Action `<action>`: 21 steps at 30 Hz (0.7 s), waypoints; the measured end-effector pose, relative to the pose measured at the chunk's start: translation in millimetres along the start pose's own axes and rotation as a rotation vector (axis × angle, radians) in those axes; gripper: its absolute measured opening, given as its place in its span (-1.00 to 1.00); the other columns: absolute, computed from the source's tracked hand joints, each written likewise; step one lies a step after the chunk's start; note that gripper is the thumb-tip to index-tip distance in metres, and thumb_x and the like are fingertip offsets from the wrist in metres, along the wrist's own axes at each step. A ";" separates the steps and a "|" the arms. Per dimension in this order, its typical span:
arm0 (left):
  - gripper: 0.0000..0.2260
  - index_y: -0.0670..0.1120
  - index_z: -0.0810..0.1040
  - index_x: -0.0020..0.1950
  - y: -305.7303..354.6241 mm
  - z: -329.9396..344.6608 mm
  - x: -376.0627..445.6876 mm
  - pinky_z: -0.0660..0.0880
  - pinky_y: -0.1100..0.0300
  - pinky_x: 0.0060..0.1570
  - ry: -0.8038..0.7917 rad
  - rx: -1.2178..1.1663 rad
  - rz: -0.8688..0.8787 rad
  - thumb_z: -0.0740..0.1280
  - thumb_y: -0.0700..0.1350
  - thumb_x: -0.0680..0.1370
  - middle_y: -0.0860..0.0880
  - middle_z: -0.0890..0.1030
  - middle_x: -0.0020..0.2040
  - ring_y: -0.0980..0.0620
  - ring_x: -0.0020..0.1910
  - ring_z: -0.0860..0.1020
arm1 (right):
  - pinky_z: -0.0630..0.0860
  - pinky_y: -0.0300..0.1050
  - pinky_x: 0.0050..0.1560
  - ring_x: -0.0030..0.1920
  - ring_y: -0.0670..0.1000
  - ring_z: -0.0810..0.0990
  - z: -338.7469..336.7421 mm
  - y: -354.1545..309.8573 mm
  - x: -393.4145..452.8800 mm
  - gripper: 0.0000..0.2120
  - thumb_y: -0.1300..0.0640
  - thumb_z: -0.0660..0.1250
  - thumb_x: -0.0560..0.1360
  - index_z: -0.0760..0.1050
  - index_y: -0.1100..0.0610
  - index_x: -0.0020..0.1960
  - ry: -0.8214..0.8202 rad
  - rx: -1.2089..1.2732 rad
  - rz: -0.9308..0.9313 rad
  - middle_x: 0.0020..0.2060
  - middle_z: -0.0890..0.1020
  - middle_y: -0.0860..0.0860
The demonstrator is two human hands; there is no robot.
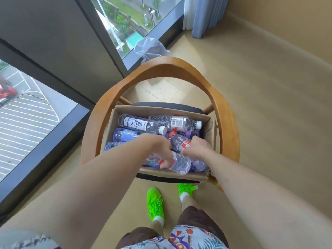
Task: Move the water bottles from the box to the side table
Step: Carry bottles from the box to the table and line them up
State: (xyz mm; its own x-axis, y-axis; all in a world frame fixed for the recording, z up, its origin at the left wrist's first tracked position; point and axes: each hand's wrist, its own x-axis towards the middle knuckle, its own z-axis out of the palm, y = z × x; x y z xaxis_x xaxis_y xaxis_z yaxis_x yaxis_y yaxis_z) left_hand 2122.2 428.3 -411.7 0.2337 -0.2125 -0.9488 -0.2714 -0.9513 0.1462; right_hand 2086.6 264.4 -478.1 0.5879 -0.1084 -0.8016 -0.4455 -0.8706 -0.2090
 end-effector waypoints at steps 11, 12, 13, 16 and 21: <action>-0.20 -0.18 0.56 0.27 -62.2 -14.6 -100.1 0.66 0.11 -0.27 0.273 -0.234 -0.046 0.59 0.34 0.26 -0.13 0.73 -0.08 -0.10 -0.20 0.73 | 0.55 -0.04 -0.24 -0.15 0.10 0.61 -47.1 -57.8 -94.5 -0.45 -0.12 0.41 0.18 0.46 0.11 0.09 0.227 0.279 -0.007 -0.13 0.59 0.06; -0.26 -0.19 0.61 0.20 -69.0 -16.1 -110.5 0.66 0.13 -0.31 0.344 -0.257 -0.061 0.58 0.33 0.27 -0.11 0.73 -0.12 -0.09 -0.22 0.73 | 0.61 0.00 -0.15 -0.12 0.11 0.62 -52.7 -64.7 -103.4 -0.46 -0.11 0.43 0.19 0.48 0.11 0.09 0.262 0.287 -0.023 -0.11 0.60 0.07; -0.34 -0.17 0.64 0.12 -75.9 -16.0 -121.1 0.64 0.14 -0.35 0.422 -0.291 -0.071 0.58 0.32 0.27 -0.10 0.73 -0.16 -0.08 -0.25 0.72 | 0.63 0.06 -0.05 -0.08 0.13 0.62 -57.2 -71.4 -111.8 -0.45 -0.13 0.45 0.21 0.47 0.10 0.11 0.297 0.304 -0.043 -0.09 0.60 0.08; -0.51 -0.05 0.57 -0.05 -95.1 -12.9 -149.8 0.66 0.13 -0.35 0.683 -0.496 -0.059 0.59 0.27 0.27 -0.08 0.71 -0.22 -0.05 -0.29 0.71 | 0.62 0.10 0.08 -0.03 0.15 0.62 -67.6 -93.3 -134.3 -0.41 -0.19 0.54 0.28 0.48 0.09 0.16 0.399 0.380 -0.123 -0.04 0.62 0.08; -0.55 -0.05 0.61 -0.15 -113.6 -13.3 -197.2 0.52 0.22 -0.45 0.998 -0.782 -0.104 0.61 0.26 0.27 -0.03 0.68 -0.27 0.04 -0.34 0.65 | 0.54 -0.01 -0.17 -0.15 0.03 0.56 -80.6 -139.9 -169.9 -0.39 -0.19 0.60 0.25 0.39 0.07 0.10 0.490 0.413 -0.280 -0.15 0.54 0.00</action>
State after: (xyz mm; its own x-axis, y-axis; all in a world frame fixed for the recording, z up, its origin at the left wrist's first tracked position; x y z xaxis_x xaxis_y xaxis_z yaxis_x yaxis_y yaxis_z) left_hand 2119.4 575.3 -237.5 0.9116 0.1189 -0.3935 0.3315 -0.7787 0.5326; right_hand 2103.5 365.9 -267.5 0.9116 -0.1949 -0.3620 -0.3959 -0.6538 -0.6449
